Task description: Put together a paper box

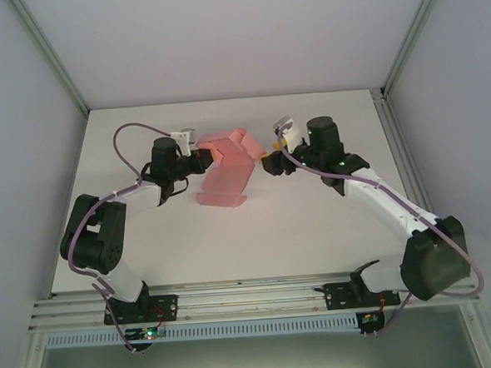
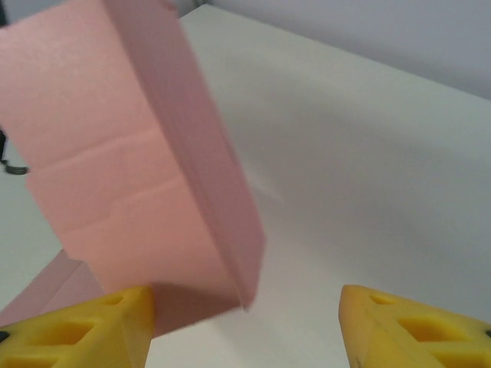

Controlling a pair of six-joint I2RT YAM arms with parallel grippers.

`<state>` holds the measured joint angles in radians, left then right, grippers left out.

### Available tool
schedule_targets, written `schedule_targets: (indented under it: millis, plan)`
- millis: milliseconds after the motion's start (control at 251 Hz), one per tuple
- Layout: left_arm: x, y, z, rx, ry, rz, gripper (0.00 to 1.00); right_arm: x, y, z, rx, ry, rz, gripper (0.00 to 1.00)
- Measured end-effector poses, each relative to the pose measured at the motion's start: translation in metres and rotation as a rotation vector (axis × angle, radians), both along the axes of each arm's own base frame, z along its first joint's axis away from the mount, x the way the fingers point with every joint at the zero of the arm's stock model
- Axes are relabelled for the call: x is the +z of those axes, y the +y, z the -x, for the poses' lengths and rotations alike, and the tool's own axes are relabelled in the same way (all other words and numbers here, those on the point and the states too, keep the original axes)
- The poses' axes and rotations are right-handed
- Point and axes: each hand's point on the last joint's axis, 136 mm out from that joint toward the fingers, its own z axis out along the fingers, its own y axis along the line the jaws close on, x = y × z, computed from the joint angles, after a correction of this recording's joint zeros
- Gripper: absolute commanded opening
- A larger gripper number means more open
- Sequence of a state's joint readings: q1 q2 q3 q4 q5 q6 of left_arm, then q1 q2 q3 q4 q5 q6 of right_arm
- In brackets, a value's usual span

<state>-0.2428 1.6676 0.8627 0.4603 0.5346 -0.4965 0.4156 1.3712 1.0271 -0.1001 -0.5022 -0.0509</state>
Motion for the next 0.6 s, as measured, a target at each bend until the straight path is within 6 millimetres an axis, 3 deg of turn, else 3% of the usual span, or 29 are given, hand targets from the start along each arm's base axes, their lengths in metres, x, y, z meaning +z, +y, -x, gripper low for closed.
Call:
schedule_targets:
  millis: [180,379,407,471,519,603]
  plan:
    - [0.0,0.0,0.0,0.005,0.003,0.002,0.0,0.009,0.031,0.001,0.075,0.002,-0.041,0.64]
    - [-0.005,0.008,-0.005,0.058,0.014,-0.02,0.0,0.002,0.042,-0.007,0.066,0.046,-0.054,0.63]
    - [-0.006,0.009,-0.006,0.07,0.019,-0.027,0.0,-0.001,0.042,-0.009,0.056,0.055,-0.051,0.68]
    - [-0.01,0.013,-0.007,0.098,0.031,-0.044,0.0,-0.005,0.039,-0.013,0.016,0.072,-0.044,0.93]
    - [-0.012,0.015,-0.008,0.127,0.039,-0.059,0.0,-0.006,0.035,-0.018,-0.032,0.064,-0.026,0.98]
    - [-0.01,0.021,-0.011,0.183,0.036,-0.073,0.0,-0.005,0.022,-0.025,-0.148,0.053,-0.01,0.98]
